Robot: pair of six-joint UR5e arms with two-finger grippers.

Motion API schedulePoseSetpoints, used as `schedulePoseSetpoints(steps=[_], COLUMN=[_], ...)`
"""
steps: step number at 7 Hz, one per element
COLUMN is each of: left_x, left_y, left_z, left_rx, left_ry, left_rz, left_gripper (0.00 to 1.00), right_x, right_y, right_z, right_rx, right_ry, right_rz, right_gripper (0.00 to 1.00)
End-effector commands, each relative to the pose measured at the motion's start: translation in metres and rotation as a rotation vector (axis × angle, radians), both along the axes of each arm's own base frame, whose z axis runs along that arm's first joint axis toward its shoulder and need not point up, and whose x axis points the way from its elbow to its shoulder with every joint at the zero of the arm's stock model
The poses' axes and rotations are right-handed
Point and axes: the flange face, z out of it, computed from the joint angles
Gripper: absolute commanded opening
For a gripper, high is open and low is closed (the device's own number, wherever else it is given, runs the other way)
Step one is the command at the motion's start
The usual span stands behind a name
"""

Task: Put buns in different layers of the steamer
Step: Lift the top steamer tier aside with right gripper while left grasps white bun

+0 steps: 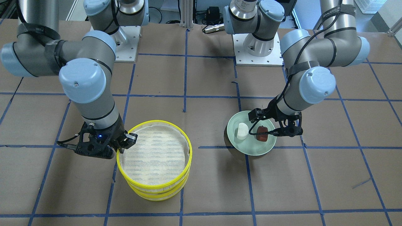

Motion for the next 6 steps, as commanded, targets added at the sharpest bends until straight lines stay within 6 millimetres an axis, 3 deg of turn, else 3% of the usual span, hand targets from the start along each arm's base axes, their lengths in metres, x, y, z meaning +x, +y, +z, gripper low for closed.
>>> schedulePoseSetpoints(steps=[1, 3, 4, 5, 6], left_x=[-0.043, -0.047, -0.047, -0.047, -0.048], left_y=[0.003, -0.007, -0.012, -0.015, -0.014], left_z=[-0.032, -0.047, -0.054, -0.061, -0.062], left_rx=[-0.002, -0.034, -0.055, -0.057, -0.054], left_ry=[-0.017, -0.02, -0.018, -0.016, -0.016], left_rz=[0.061, 0.044, 0.039, 0.027, 0.025], left_gripper=[1.0, 1.0, 0.98, 0.94, 0.75], right_x=[-0.047, -0.137, -0.193, -0.255, -0.301], right_y=[0.008, 0.014, 0.017, 0.015, 0.007], right_z=[0.067, 0.097, 0.095, 0.081, 0.047], right_rx=[0.021, 0.022, 0.043, 0.06, 0.117], right_ry=[-0.02, -0.032, -0.007, 0.004, 0.022], right_rz=[-0.042, -0.015, 0.051, 0.156, 0.197], right_gripper=[0.19, 0.18, 0.16, 0.11, 0.08])
